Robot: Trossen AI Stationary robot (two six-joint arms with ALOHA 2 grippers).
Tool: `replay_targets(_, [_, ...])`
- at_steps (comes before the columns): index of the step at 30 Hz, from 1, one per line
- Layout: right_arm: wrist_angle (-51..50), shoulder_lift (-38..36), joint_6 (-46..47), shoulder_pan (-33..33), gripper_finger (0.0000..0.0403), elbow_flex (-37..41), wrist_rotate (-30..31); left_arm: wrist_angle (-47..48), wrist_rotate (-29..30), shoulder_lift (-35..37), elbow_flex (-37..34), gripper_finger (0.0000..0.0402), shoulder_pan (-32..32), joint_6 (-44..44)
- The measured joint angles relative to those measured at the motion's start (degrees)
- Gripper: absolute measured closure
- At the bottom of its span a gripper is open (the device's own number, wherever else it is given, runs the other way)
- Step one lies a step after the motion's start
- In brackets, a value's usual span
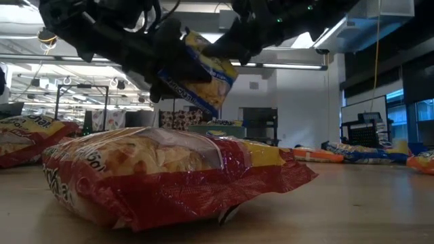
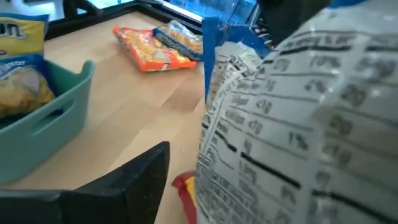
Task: Sort Maruchan noodles
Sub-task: Put the blue noodle pack into the green bin
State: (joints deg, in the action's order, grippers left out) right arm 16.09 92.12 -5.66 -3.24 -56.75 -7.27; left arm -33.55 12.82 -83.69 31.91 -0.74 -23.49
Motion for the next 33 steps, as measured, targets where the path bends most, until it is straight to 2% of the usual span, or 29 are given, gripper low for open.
replay_targets(7, [0.1,0.2,0.2,-0.2,0.0401,-0.4,0.2,-0.5,-2.4,-0.2,0.1,0.0215,0.0,0.6])
replay_targets(13, [0.6,0.2,1.2,-0.2,0.0382,-0.4,0.1,-1.2,-4.9,-0.2,0.1,0.0283,-0.2,3.1])
replay_targets(16, [0.9,0.1,2.8,-0.2,0.0376,-0.5,0.1,-2.1,-4.9,-0.2,0.1,0.0301,-0.4,4.4])
replay_targets(20, [0.8,0.1,4.4,-0.2,0.0363,-0.5,0.1,-2.2,-5.0,-0.2,0.1,0.0303,-0.4,4.6])
replay_targets(23, [0.4,-0.3,4.5,-0.2,0.0329,-0.5,-0.8,-2.2,-5.0,-0.2,0.1,0.0303,-0.4,4.7])
replay_targets(26, [-0.4,-1.5,4.3,-0.1,0.0277,-0.5,-1.3,-2.0,-5.2,-0.2,0.1,0.0303,-0.4,4.8])
replay_targets(33, [-12.9,-9.4,1.9,-1.0,0.0163,-0.5,1.3,-1.9,-5.9,-0.2,0.1,0.0303,-0.8,7.0])
